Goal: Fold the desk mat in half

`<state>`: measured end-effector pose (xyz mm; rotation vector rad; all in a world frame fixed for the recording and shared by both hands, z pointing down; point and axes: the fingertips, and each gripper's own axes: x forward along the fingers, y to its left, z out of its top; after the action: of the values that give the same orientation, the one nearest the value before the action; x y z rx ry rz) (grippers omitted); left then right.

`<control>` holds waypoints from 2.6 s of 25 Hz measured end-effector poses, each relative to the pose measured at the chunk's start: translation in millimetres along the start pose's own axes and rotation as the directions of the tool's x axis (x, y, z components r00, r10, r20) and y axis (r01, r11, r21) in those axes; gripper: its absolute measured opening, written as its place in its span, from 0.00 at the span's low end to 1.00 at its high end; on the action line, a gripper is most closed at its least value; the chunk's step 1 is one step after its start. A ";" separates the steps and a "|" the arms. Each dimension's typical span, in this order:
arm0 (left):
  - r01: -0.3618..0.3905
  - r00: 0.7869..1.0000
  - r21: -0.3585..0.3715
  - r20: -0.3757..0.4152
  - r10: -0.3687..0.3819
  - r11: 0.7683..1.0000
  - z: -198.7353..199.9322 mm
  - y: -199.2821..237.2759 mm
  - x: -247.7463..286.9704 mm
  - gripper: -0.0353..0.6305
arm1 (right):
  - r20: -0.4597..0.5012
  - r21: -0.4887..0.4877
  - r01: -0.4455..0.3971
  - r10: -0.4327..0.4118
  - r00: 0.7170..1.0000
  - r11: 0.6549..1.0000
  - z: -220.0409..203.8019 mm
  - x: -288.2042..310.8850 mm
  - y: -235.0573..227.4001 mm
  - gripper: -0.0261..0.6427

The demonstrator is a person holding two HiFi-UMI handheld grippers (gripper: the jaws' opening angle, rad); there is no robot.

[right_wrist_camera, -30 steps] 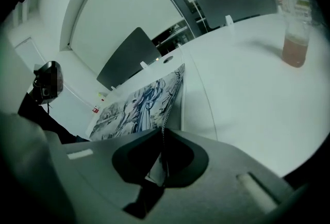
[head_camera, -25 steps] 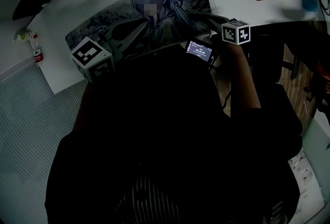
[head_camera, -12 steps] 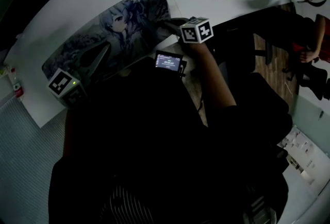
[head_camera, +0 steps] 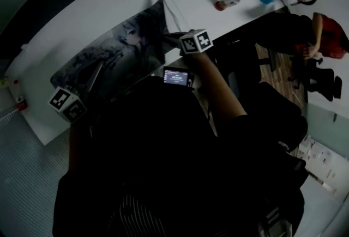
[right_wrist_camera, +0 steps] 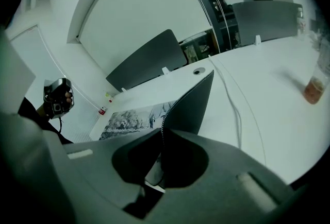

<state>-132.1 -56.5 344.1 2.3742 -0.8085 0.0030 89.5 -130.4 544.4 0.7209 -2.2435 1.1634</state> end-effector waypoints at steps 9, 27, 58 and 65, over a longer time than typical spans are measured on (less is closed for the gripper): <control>-0.067 0.987 -0.111 0.136 0.082 0.992 24.1 40.8 -108.0 0.06 | 0.035 0.023 0.088 -0.089 0.995 0.996 38.9 9.8 48.6 0.06; -0.188 0.930 -0.233 0.271 0.249 0.954 -24.3 67.1 -321.1 0.06 | -0.012 -0.050 -0.162 0.162 0.987 0.985 57.3 151.7 266.8 0.06; -0.265 0.856 -0.337 0.350 0.381 0.904 -73.5 82.3 -423.3 0.06 | -0.594 -0.113 -0.387 0.249 0.765 0.915 -102.1 344.7 435.3 0.06; -0.271 0.839 -0.365 0.363 0.404 0.891 -89.0 78.7 -439.3 0.06 | -0.728 -0.194 -0.394 0.138 0.672 0.898 -159.0 364.0 447.7 0.06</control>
<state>-515.5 186.6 375.1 1.9310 -1.3364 -0.4835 -439.3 143.7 603.7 -0.2124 -1.8166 0.9154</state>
